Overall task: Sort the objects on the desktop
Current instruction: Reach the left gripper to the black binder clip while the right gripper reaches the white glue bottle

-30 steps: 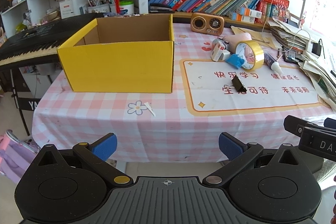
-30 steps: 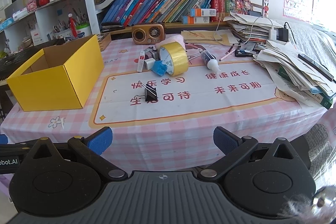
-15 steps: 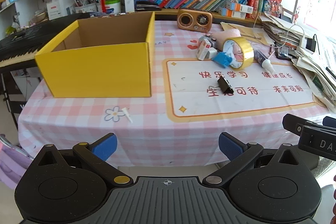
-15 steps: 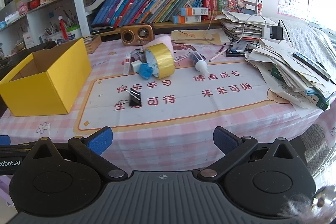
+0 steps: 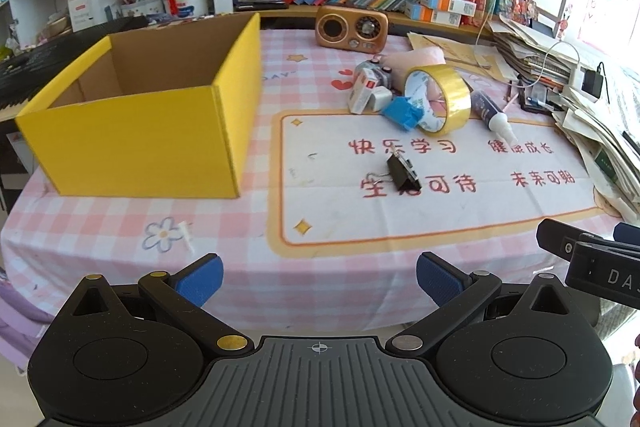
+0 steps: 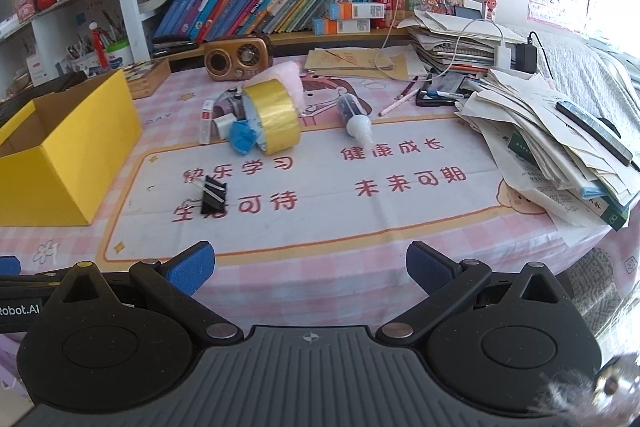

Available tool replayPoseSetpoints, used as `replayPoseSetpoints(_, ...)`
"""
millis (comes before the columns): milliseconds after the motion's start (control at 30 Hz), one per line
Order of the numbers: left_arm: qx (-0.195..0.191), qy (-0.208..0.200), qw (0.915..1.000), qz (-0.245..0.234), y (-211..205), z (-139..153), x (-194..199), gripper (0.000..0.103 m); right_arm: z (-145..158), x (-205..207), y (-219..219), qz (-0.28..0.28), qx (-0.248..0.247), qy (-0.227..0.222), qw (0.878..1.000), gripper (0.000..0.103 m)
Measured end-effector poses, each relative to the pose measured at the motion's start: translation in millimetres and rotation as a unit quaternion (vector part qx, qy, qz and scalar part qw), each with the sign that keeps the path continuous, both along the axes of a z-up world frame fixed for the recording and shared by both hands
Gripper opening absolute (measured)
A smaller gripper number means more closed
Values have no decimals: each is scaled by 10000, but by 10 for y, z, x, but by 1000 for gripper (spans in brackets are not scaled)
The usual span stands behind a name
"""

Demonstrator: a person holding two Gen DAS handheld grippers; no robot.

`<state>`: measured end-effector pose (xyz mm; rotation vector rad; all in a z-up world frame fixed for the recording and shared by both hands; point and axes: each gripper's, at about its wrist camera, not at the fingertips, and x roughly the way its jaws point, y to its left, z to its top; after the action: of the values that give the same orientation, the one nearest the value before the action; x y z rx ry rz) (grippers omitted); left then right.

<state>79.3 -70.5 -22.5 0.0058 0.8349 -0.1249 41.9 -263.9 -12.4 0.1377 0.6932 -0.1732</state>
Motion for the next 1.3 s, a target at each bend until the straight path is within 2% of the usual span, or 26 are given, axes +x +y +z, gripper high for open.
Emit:
replayPoseSetpoints(333,-32,132,9996,-243,-415,-73,284,103,-34,286,-404,-12,5,113,9999,103)
replayPoseSetpoints(800,38,249,9996,111,-828,-124,587,103,-125,726,-903,370,131,195,9990,101)
replayPoseSetpoints(933,135,144,9996,205,-913,-168,690,103,-144,867,-987,573,131,200,9981,101)
replayPoseSetpoints(1100,267,19,9992,308,-997,-252,834,101,-182,1075,-1083,809,135,203,9964,89)
replayPoseSetpoints(1200,342,21,9988,340,-1056,-329,941,94,-233,1221,-1131,865,120,256,9958,80)
replayPoseSetpoints(1267,422,62,9985,331,-1092,-390,1005,82,-273,1325,-1155,928,87,300,9952,74)
replayPoseSetpoints(1300,441,109,9984,331,-1107,-418,1044,79,-289,1368,-1163,960,77,315,9949,70)
